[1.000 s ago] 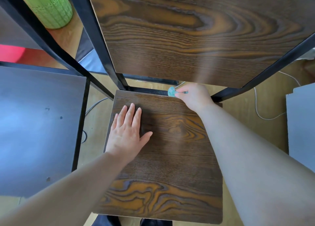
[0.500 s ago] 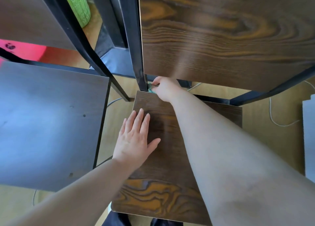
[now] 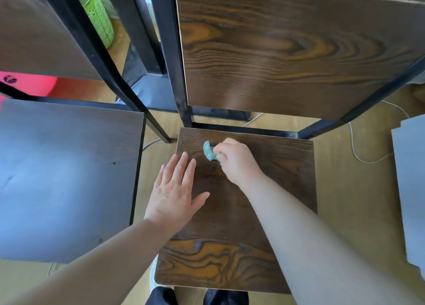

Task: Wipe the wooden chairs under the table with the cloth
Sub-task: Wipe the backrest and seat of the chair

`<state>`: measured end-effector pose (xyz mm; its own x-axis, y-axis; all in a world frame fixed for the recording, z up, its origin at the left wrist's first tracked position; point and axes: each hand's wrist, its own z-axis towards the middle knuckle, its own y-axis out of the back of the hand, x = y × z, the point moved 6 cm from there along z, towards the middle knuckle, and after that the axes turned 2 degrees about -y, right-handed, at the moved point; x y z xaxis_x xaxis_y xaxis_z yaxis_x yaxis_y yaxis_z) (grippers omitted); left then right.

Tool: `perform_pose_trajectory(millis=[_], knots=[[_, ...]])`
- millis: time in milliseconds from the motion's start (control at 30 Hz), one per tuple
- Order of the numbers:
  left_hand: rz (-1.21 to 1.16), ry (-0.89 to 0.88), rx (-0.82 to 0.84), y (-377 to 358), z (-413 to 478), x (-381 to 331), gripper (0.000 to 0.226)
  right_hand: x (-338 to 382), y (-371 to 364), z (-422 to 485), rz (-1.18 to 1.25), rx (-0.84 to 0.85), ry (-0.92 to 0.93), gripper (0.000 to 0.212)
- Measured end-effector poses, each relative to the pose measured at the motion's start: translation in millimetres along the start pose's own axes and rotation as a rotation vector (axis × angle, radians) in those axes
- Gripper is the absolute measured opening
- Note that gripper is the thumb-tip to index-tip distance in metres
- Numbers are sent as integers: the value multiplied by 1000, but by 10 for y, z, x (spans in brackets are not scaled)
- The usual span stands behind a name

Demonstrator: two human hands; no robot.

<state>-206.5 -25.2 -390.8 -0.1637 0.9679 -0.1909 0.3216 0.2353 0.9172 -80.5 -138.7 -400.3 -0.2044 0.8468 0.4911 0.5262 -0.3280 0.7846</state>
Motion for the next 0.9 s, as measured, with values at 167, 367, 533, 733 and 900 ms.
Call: perform_pose_trajectory(millis=[167,367,533,733,900], knots=[[14,-29,15,-47,-2,-106,83,-229,-52,-310,50,-20,-39,24],[12,-41,18,-96,50,-224,86,-957,553,-419,416,-403,-383,26],[2,-47,29,-131,125,-281,85,-1631,1000,-560,314,-703,-598,27],[-4,-41,42,-140,209,-359,85,-1580,986,-391,138,-589,-591,30],[-4,-32,44,-123,252,-391,84,-1473,883,-297,144,-537,-576,31]])
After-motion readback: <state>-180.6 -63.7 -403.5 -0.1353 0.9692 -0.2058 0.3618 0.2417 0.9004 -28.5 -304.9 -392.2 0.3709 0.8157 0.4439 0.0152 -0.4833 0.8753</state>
